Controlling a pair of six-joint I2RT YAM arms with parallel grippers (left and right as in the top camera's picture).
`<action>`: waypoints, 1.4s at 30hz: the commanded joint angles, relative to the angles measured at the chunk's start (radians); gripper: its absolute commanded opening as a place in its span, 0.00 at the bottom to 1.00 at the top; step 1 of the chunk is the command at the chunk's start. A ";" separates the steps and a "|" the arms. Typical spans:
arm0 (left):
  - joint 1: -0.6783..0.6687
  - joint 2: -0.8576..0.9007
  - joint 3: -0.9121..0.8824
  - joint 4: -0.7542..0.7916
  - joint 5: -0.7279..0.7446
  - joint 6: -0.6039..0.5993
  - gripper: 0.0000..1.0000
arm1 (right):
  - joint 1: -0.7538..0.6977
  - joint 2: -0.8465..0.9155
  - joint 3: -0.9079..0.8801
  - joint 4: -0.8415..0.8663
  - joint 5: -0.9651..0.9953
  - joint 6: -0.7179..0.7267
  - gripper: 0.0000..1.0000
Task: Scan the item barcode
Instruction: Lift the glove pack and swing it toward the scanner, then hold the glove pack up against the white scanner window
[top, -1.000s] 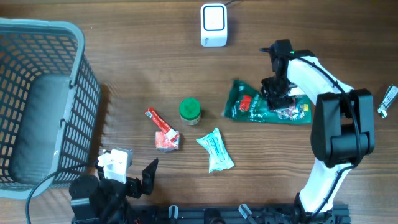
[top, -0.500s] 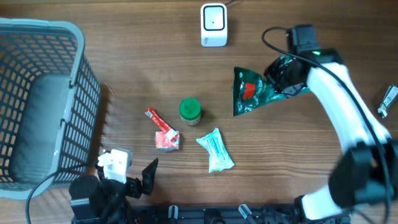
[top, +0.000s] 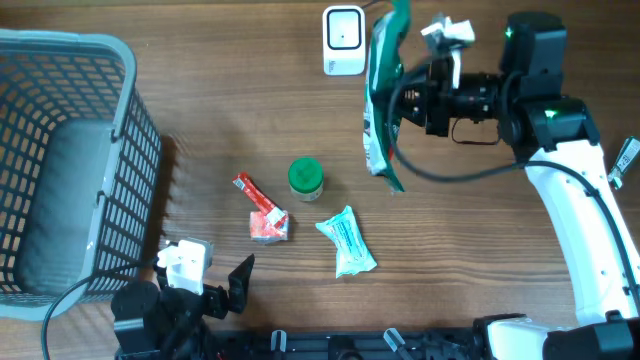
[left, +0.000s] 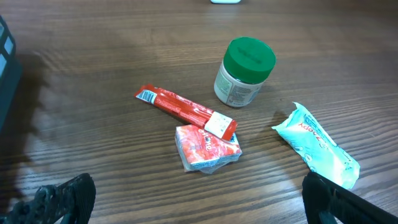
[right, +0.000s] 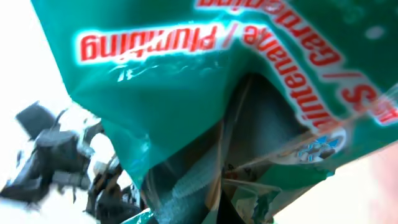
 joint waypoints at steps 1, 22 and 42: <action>0.003 -0.003 -0.002 0.003 0.016 0.013 1.00 | 0.013 -0.019 0.004 0.019 -0.313 -0.336 0.04; 0.003 -0.003 -0.002 0.003 0.016 0.013 1.00 | 0.357 -0.018 -0.012 0.236 -0.313 -0.677 0.04; 0.003 -0.003 -0.002 0.003 0.016 0.013 1.00 | 0.356 -0.018 -0.016 0.003 -0.313 0.297 0.04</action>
